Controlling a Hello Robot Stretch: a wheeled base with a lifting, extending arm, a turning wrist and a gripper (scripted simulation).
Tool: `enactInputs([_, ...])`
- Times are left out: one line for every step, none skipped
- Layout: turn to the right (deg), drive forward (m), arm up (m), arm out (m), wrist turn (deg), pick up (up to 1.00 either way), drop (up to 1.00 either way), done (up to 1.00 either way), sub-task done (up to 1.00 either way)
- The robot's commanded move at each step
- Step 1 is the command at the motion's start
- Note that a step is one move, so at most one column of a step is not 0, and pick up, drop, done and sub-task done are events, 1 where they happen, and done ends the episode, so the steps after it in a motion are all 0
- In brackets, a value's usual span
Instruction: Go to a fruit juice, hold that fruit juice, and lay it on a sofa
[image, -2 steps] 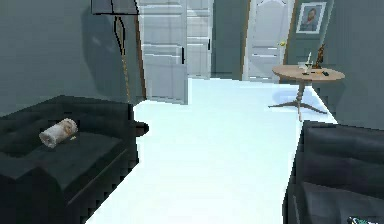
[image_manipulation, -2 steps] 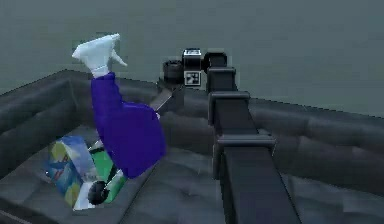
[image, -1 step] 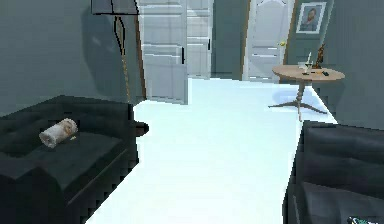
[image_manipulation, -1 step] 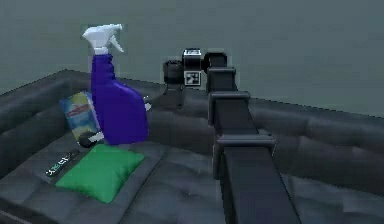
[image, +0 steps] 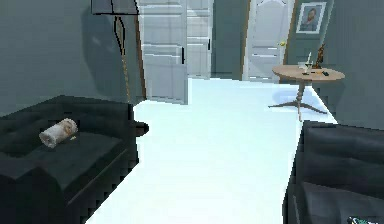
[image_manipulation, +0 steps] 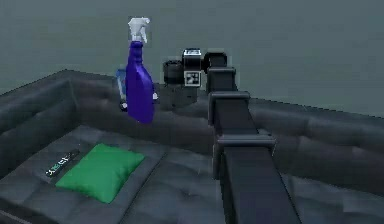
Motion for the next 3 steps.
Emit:
enactInputs([0.0,0.00,0.00,0.00,39.0,0.00,0.00,0.00,0.00])
enactInputs([0.0,0.00,-0.28,0.00,0.0,0.00,0.00,0.00,0.00])
enactInputs([0.0,0.00,-0.32,0.00,0.0,0.00,0.00,0.00,0.00])
